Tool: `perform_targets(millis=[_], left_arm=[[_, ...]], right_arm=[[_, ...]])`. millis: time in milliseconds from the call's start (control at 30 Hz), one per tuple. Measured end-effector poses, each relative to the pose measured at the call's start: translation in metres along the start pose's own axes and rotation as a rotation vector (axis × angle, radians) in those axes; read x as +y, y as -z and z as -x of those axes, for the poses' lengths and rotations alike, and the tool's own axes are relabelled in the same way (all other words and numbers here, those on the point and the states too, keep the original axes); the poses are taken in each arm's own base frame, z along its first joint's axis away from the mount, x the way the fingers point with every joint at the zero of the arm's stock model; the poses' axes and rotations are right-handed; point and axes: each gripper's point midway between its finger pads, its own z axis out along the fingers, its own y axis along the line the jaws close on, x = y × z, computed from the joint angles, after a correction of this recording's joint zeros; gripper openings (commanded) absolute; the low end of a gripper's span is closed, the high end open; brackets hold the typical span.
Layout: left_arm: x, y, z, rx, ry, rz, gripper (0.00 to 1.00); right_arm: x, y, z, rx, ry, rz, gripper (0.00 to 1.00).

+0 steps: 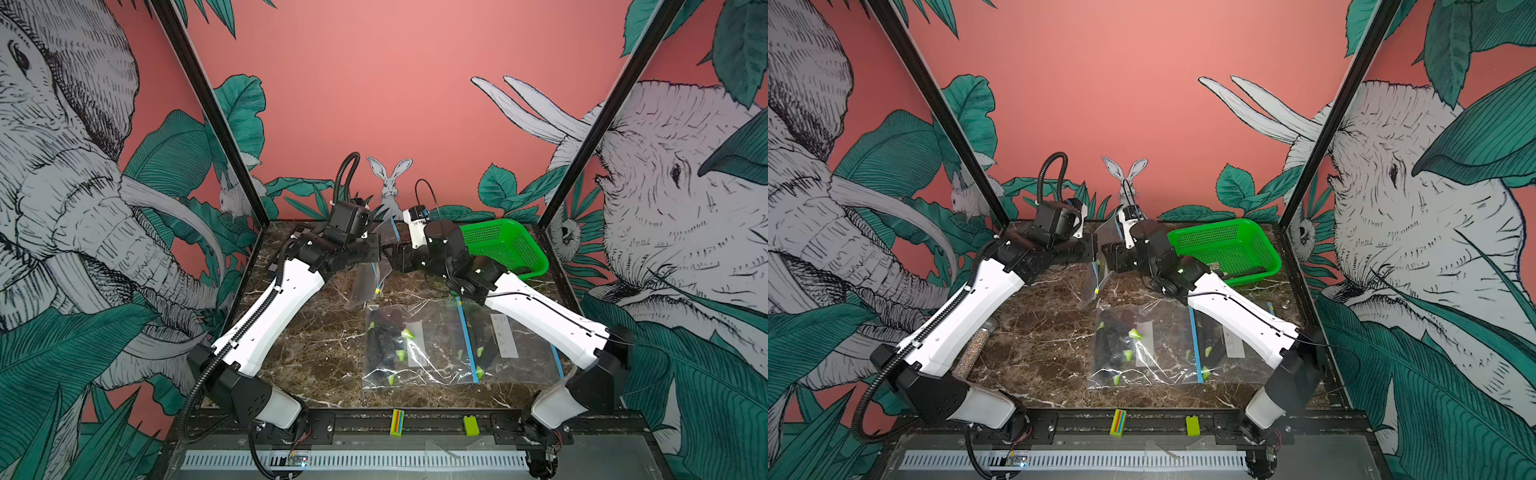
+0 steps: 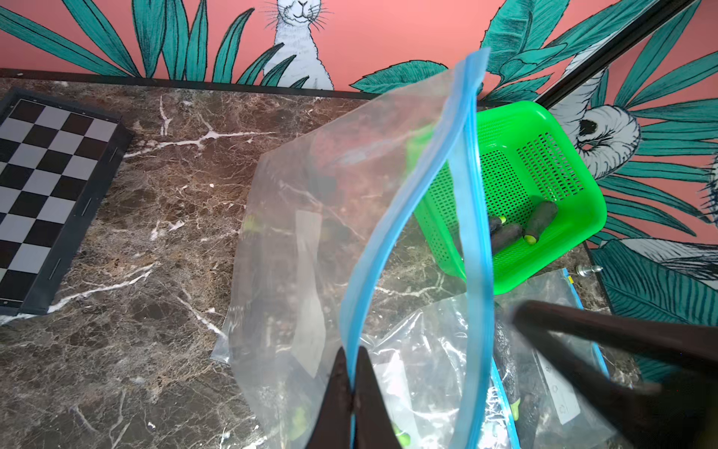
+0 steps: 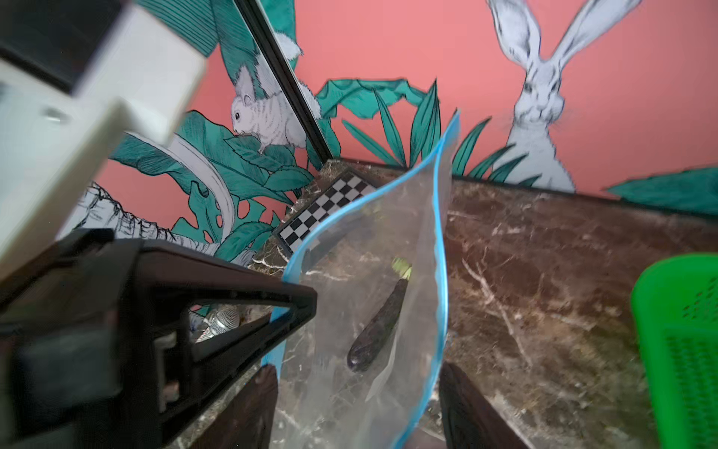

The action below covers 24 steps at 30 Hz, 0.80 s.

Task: Place the eggplant in a zip-top bag and seal the zipper
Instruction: Place the eggplant in the zipper food storage bag, then adjust the eggplant in the basket.

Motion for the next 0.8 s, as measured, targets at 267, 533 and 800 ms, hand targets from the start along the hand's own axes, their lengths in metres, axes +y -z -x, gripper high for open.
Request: perform_targets(millis=[267,533,800], left_arm=[[0.008,0.005,0.001,-0.011,0.012,0.011,0.0],[0.011,0.003,0.001,-0.008,0.016,0.015,0.0],[0.011,-0.001,-0.005,0.003,0.016,0.006,0.0]], right_arm=[[-0.098,0.076,0.045,-0.076,-0.159,-0.175,0.99],[-0.204,0.121,0.029,0.019,-0.366,-0.434,0.99],[-0.31,0.085,-0.041,0.283,-0.565,-0.612,0.94]])
